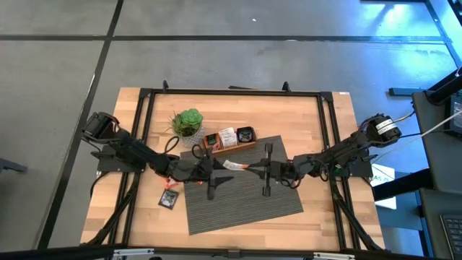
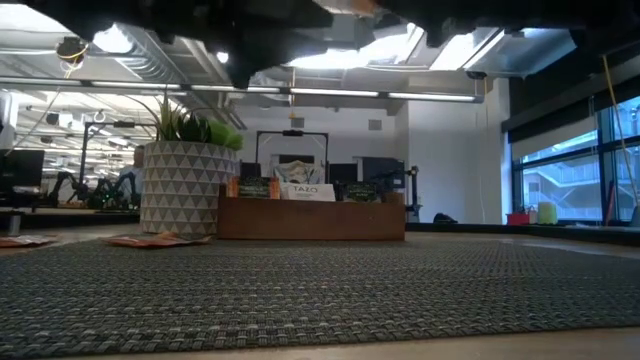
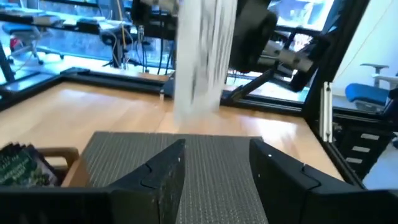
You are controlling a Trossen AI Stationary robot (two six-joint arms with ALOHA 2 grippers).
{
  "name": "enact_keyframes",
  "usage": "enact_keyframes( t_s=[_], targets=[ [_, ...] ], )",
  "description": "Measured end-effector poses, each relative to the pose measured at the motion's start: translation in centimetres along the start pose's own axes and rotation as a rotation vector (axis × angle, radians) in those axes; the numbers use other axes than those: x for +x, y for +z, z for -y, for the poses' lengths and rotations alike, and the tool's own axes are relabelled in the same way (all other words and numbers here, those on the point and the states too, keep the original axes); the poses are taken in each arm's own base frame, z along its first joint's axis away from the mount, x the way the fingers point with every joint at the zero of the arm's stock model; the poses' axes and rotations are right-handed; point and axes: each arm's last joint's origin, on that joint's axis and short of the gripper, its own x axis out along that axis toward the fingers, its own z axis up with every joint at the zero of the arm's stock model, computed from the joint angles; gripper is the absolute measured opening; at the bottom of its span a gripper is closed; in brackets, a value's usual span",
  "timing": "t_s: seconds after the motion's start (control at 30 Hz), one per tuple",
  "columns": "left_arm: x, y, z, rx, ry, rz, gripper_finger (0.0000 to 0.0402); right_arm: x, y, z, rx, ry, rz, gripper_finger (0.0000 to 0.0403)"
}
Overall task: Pick & Place Tea
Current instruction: Put the white tea bag into the middle slot of the wooden organizer
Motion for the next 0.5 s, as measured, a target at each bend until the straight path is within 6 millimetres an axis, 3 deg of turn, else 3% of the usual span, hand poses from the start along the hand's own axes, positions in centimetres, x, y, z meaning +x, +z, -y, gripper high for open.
enact_keyframes(
  t_s=[0.5],
  targets=[
    [-0.65,0.66,0.45,-0.001,-0.027,0.007,0.0155,-0.03,-0.75,-0.23,0.077,0.027,-0.072,0.0010]
  ],
)
